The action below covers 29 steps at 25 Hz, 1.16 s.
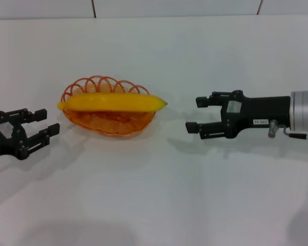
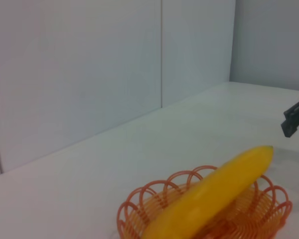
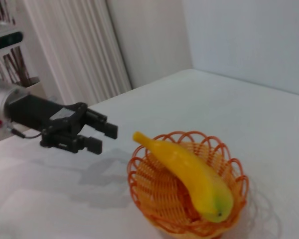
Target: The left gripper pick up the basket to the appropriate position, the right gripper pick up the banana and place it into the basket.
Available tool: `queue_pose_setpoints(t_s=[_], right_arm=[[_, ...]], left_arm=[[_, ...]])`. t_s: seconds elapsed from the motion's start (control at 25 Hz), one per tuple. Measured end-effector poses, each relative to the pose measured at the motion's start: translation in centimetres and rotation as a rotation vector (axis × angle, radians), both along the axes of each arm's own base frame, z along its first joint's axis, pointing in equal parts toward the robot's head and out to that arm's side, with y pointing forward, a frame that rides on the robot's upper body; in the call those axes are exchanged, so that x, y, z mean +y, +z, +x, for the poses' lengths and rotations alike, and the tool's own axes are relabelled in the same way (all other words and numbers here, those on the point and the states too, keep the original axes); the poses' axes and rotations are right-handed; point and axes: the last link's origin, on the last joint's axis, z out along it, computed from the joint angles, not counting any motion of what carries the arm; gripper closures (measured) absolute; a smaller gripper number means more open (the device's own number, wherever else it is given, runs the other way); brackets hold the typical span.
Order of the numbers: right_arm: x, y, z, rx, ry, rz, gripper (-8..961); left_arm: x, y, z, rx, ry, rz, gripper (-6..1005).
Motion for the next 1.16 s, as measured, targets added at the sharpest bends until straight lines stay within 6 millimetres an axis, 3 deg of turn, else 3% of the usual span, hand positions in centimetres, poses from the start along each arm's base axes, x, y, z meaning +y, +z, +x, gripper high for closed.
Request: queue_pose_setpoints(t_s=[0.4, 1.16], right_arm=[[-0.5, -1.1, -0.2, -0.056, 0.121, -0.007, 115], [0.9, -1.8, 0.0, -0.102, 0.096, 0.041, 115]], left_arm=[[0.0, 0.0, -0.1, 0.001, 0.002, 0.002, 532], [-0.1, -0.3, 0.0, -0.003, -0.004, -0.003, 530]])
